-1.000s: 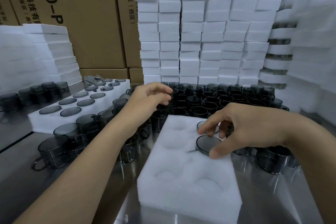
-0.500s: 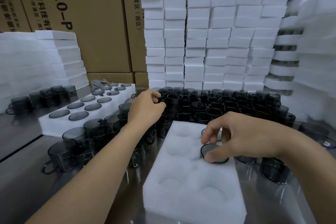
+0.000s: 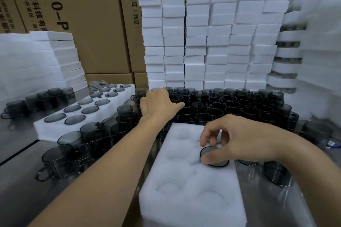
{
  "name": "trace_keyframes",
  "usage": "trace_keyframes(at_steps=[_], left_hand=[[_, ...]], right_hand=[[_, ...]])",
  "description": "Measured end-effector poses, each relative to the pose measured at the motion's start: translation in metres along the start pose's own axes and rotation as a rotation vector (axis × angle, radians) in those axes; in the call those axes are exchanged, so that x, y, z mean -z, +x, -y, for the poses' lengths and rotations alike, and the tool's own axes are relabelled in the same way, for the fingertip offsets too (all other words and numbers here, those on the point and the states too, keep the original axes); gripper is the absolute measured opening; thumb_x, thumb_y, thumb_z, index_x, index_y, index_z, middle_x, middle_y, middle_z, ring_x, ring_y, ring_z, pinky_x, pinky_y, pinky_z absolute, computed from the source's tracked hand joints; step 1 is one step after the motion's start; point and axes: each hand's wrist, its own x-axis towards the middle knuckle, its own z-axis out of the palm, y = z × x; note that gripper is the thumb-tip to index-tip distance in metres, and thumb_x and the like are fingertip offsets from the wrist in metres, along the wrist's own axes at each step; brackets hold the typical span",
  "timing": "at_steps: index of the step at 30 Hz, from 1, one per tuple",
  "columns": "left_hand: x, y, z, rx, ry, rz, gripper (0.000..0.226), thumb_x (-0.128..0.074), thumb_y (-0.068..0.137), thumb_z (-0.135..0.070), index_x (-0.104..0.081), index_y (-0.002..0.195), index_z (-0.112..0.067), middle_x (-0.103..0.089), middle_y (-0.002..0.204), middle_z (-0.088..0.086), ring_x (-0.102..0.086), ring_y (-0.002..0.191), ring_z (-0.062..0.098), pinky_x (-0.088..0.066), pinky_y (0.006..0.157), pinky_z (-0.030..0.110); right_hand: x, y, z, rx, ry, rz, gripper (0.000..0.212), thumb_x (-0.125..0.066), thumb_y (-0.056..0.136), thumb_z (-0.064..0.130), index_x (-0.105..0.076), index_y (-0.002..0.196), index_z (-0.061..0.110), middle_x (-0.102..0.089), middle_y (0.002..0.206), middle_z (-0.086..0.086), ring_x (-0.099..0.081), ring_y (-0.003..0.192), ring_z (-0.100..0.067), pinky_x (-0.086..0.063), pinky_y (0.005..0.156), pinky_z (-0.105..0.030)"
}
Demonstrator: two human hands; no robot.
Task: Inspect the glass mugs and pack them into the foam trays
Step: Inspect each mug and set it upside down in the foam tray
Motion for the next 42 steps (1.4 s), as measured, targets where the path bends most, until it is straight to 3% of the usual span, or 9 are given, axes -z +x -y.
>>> trace_keyframes(at_steps=[5,8,12,18,23,26,29,35,42], left_hand=[[0.021,-0.015,-0.006,-0.04,-0.187,-0.034,0.066,-0.085,0.077,-0.066,-0.069,0.128,-0.028,-0.072,0.117,-0.008,-0.065,0.118,0.022,-0.051,0.095,0.043],[0.037,-0.038,-0.01,-0.239,-0.487,-0.233,0.057,-0.092,0.075,-0.049,-0.065,0.123,-0.034,-0.061,0.111,-0.017,-0.061,0.107,0.011,-0.053,0.094,0.039],[0.052,-0.074,-0.015,-0.459,-0.787,-0.513,0.053,-0.094,0.079,-0.025,-0.064,0.123,-0.021,-0.062,0.116,-0.011,-0.063,0.111,0.011,-0.046,0.089,0.02],[0.069,-0.088,-0.013,-0.582,-0.795,-0.65,0.054,-0.093,0.082,-0.014,-0.064,0.128,-0.011,-0.06,0.122,-0.009,-0.062,0.113,0.013,-0.051,0.093,0.028],[0.075,-0.089,-0.015,-0.401,-1.112,-0.39,0.053,-0.093,0.083,-0.029,-0.064,0.127,-0.022,-0.074,0.12,-0.007,-0.07,0.117,0.014,-0.057,0.09,0.031],[0.08,-0.084,-0.015,-0.099,-1.386,0.008,0.042,-0.081,0.084,-0.053,-0.076,0.114,-0.023,-0.081,0.105,-0.004,-0.076,0.096,0.009,-0.057,0.079,0.029],[0.076,-0.083,-0.012,0.011,-1.449,0.341,0.036,-0.074,0.087,-0.066,-0.085,0.093,-0.033,-0.083,0.106,0.004,-0.08,0.093,0.017,-0.06,0.074,0.026],[0.07,-0.081,-0.013,0.115,-1.501,0.516,0.066,-0.075,0.078,-0.078,-0.085,0.107,-0.02,-0.082,0.105,0.002,-0.073,0.088,0.013,-0.055,0.088,0.03],[0.068,-0.084,-0.014,0.251,-1.518,0.751,0.067,-0.071,0.078,-0.079,-0.086,0.088,-0.014,-0.075,0.099,0.008,-0.066,0.089,0.019,-0.051,0.079,0.031]], right_hand=[[-0.004,0.004,0.0,0.012,0.005,-0.138,0.04,-0.072,0.076,0.074,-0.076,0.096,0.04,-0.073,0.089,0.015,-0.066,0.072,-0.006,-0.056,0.068,-0.027],[-0.011,0.014,-0.002,0.058,0.053,-0.422,0.016,-0.073,0.09,0.052,-0.074,0.101,0.041,-0.073,0.088,0.018,-0.065,0.07,-0.001,-0.046,0.065,-0.018],[-0.031,0.023,0.004,0.207,0.058,-0.775,0.062,-0.068,0.095,0.039,-0.047,0.153,0.042,-0.055,0.131,0.027,-0.06,0.108,-0.001,-0.05,0.085,-0.025],[-0.04,0.022,0.018,0.382,0.081,-0.903,0.07,-0.065,0.094,0.029,-0.041,0.159,0.036,-0.052,0.144,0.022,-0.055,0.128,-0.009,-0.055,0.1,-0.039],[-0.041,0.023,0.018,0.432,0.034,-0.968,0.07,-0.069,0.092,0.026,-0.044,0.157,0.033,-0.048,0.15,0.017,-0.049,0.139,-0.012,-0.052,0.106,-0.043],[-0.042,0.025,0.017,0.453,-0.05,-1.01,0.071,-0.075,0.092,0.034,-0.045,0.157,0.031,-0.047,0.149,0.013,-0.05,0.136,-0.01,-0.05,0.107,-0.034],[-0.044,0.026,0.017,0.45,-0.103,-1.04,0.075,-0.077,0.089,0.044,-0.047,0.156,0.03,-0.046,0.145,0.01,-0.053,0.127,-0.009,-0.049,0.1,-0.02],[-0.043,0.028,0.013,0.438,-0.14,-1.152,0.071,-0.086,0.087,0.034,-0.057,0.15,0.027,-0.049,0.134,0.005,-0.055,0.119,-0.016,-0.05,0.095,-0.023],[-0.044,0.028,0.018,0.452,-0.156,-1.184,0.067,-0.08,0.084,0.049,-0.064,0.144,0.025,-0.046,0.128,0.01,-0.053,0.113,-0.017,-0.038,0.098,-0.009]])
